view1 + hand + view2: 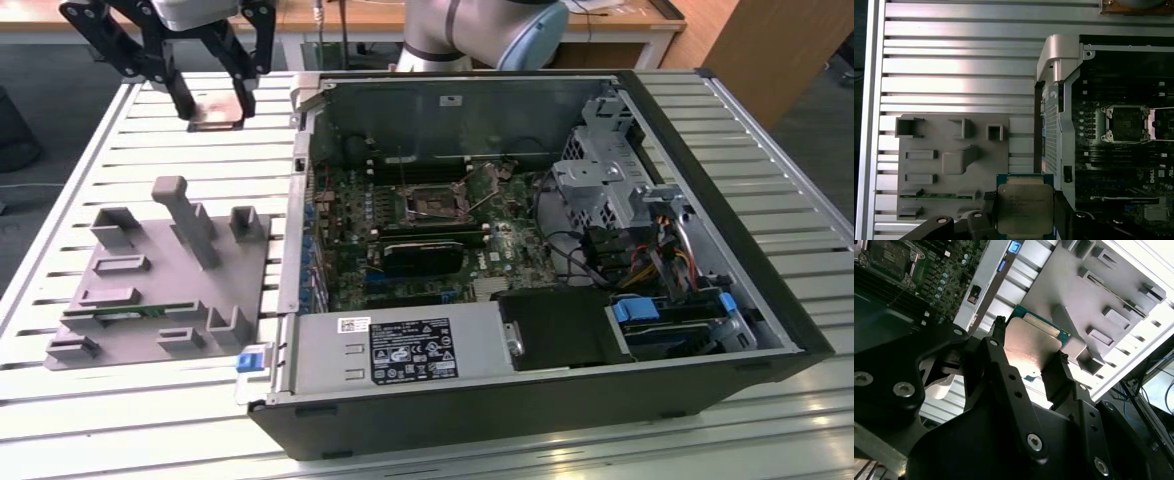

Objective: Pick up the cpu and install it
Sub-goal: 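Pick up the cpu and move it towards the insertion slot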

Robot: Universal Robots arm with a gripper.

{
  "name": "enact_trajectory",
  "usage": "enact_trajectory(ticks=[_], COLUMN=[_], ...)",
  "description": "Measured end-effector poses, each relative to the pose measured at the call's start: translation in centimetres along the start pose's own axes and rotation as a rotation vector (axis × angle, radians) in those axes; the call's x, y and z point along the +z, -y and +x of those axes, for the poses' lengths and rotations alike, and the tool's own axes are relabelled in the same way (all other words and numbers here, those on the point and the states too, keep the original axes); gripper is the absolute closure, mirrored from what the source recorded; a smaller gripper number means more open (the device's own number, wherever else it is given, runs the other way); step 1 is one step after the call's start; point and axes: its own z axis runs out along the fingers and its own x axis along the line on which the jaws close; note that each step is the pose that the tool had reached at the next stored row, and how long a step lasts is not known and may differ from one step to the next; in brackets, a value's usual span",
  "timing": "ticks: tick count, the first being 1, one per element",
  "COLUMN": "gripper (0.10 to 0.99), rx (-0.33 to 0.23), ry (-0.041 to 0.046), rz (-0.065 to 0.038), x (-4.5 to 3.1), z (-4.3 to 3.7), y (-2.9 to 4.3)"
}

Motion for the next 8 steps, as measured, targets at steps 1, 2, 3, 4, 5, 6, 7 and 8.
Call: enact_trajectory(ticks=[1, 2, 3, 4, 5, 6, 7, 8], gripper=[0.545, 0.545, 0.545, 0.545, 0.545, 0.545, 0.545, 0.545], rx=[0.0, 0.0, 0.0, 0.0, 0.0, 0.0, 0.0, 0.0], ry=[0.0, 0.0, 0.0, 0.0001, 0.0, 0.0, 0.0001, 0.0], rz=[0.0, 0.0, 0.0, 0.0, 0.0, 0.0, 0.0, 0.0], x=[0.0, 0.0, 0.0, 0.01, 0.01, 0.01, 0.01, 0.01], z=[-0.12, -0.22, -0.33, -0.44, -0.55, -0.66, -0.77, -0.88], y=[0.0, 0.0, -0.01, -0.01, -0.01, -0.02, -0.02, -0.02])
